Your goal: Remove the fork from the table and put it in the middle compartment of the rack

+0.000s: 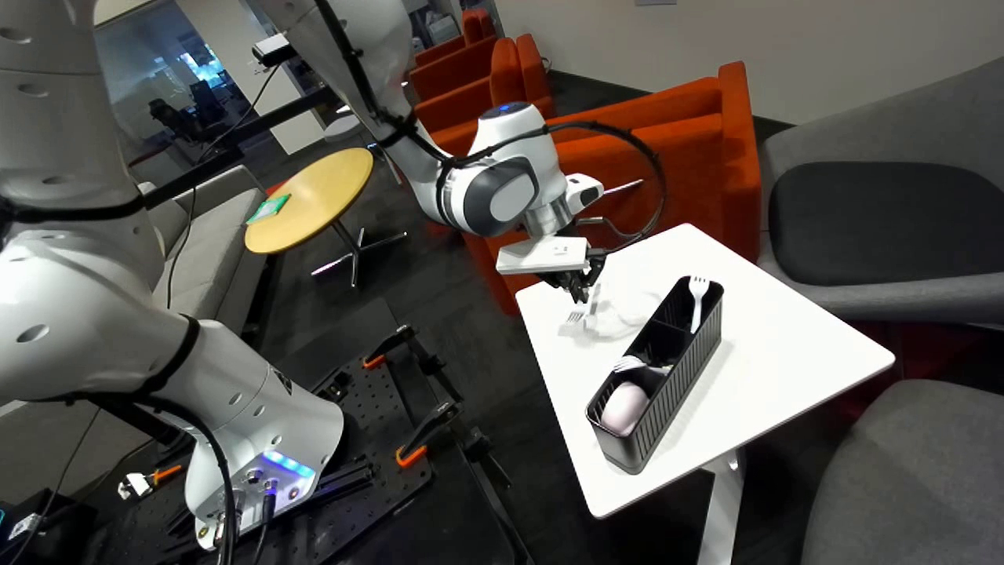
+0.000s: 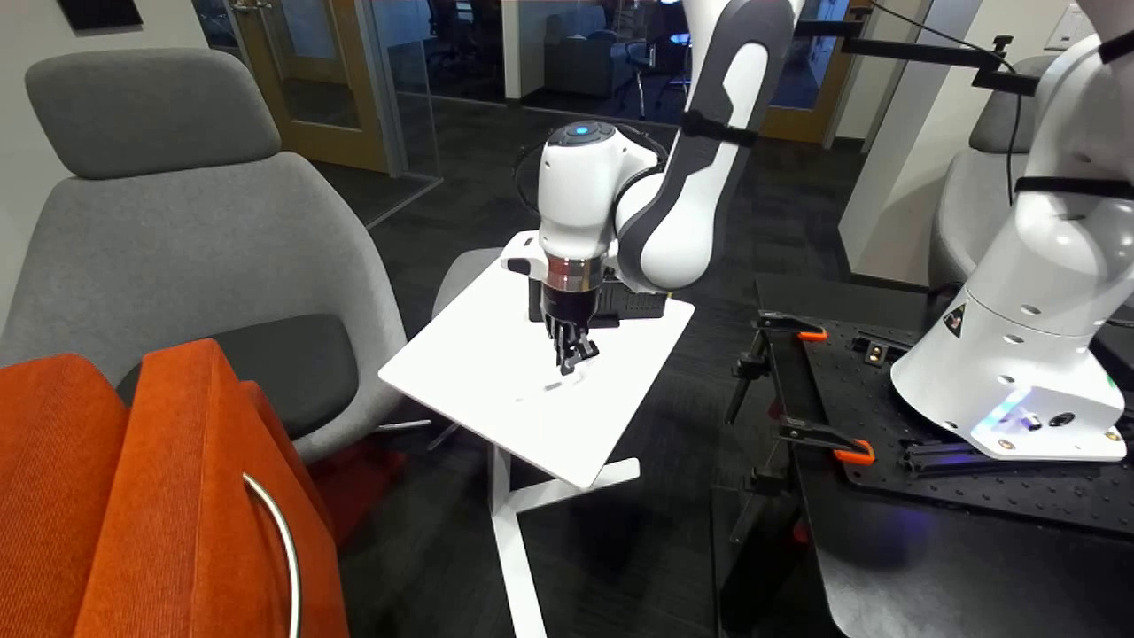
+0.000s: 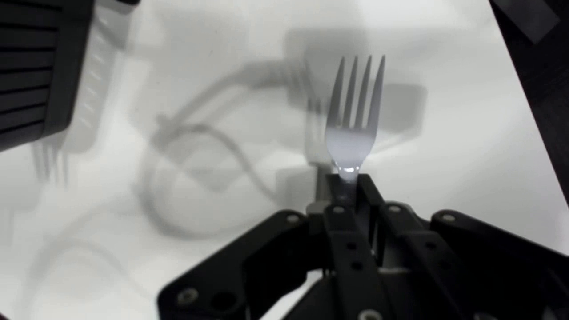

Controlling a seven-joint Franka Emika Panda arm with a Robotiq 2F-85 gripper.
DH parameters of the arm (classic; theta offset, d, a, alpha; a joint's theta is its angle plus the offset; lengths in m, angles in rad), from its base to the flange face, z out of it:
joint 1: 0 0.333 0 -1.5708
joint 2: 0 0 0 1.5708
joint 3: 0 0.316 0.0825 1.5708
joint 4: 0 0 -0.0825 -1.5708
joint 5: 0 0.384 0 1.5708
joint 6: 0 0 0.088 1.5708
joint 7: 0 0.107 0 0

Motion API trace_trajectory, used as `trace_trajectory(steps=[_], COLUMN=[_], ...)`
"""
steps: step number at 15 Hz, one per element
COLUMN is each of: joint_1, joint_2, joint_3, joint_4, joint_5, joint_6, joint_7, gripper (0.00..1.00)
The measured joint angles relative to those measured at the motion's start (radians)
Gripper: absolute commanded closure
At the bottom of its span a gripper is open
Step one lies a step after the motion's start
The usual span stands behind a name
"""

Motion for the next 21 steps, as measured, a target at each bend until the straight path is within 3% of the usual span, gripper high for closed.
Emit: trace_trajectory(steps=[4, 7, 11, 16, 21], joint_1=[0.040, 0.072, 0.081, 0.081, 0.081], joint_2=[-0.202, -0.346, -0.468, -0.484, -0.407], joint_3=[-0.040, -0.076, -0.073, -0.050, -0.035], joint_4=[-0.103, -0.136, -0.137, -0.110, -0.056], joint_5=[-0.055, -0.149, -0.281, -0.432, -0.609], joint_6=[-0.089, -0.295, -0.589, -0.795, -0.951], joint_7=[0.033, 0.064, 0.095, 0.094, 0.060], gripper=[0.97, 0.97, 0.97, 0.97, 0.97])
